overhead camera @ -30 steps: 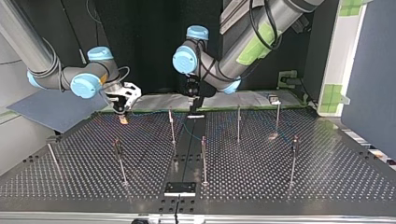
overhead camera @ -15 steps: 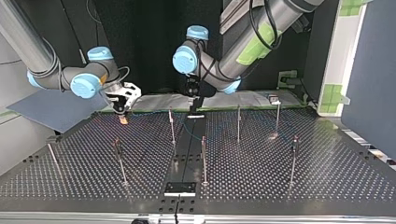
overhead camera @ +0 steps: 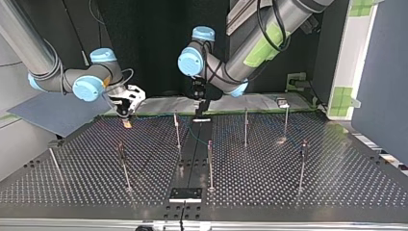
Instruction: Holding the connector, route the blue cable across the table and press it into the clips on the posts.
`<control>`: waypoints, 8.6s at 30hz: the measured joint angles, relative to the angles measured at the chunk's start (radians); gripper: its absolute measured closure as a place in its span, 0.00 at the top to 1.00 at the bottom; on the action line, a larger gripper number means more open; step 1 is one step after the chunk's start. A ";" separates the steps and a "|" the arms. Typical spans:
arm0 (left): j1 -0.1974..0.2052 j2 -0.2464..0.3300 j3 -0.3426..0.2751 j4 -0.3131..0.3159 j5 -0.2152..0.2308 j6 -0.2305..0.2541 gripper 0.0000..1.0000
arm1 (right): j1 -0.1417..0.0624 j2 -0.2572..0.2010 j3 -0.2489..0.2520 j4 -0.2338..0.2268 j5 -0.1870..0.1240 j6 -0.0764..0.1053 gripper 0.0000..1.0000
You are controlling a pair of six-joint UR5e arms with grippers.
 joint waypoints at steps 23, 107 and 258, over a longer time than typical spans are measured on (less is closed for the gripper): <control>0.000 0.000 0.000 0.000 0.000 0.000 1.00 | 0.000 0.000 0.000 0.000 0.000 0.000 0.00; 0.000 0.000 0.000 0.000 0.000 0.000 1.00 | 0.000 0.000 0.000 0.000 0.000 0.000 0.00; -0.101 0.065 -0.049 0.046 -0.034 -0.024 1.00 | 0.019 -0.001 -0.013 0.032 0.024 -0.082 0.00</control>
